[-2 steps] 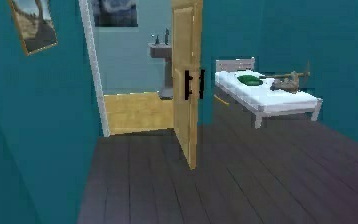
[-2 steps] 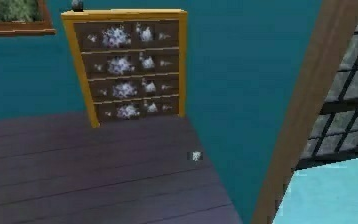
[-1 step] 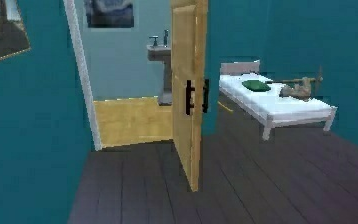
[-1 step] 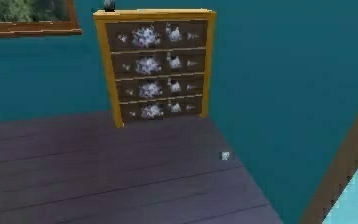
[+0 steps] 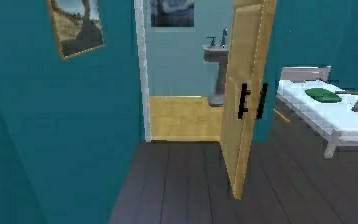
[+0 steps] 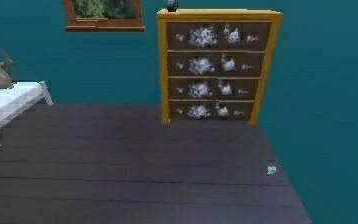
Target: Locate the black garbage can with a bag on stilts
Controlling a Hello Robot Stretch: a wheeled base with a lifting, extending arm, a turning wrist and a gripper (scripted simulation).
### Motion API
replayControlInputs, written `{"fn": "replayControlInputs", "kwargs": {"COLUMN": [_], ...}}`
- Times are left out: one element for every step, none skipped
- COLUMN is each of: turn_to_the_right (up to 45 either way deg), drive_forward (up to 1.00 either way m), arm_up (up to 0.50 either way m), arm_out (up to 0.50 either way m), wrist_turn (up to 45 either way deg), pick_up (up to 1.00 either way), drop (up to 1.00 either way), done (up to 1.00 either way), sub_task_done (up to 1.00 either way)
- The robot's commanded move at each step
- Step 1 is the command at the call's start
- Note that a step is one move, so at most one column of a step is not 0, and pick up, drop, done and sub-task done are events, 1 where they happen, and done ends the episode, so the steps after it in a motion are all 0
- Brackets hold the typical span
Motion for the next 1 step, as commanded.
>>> {"fn": "replayControlInputs", "kwargs": {"turn_to_the_right": [0.0], "drive_forward": [1.0], "arm_up": [0.0], "arm_out": [0.0], "wrist_turn": [0.0], "pick_up": [0.0], "drop": [0.0], "done": [0.0], "sub_task_done": [0.0]}}
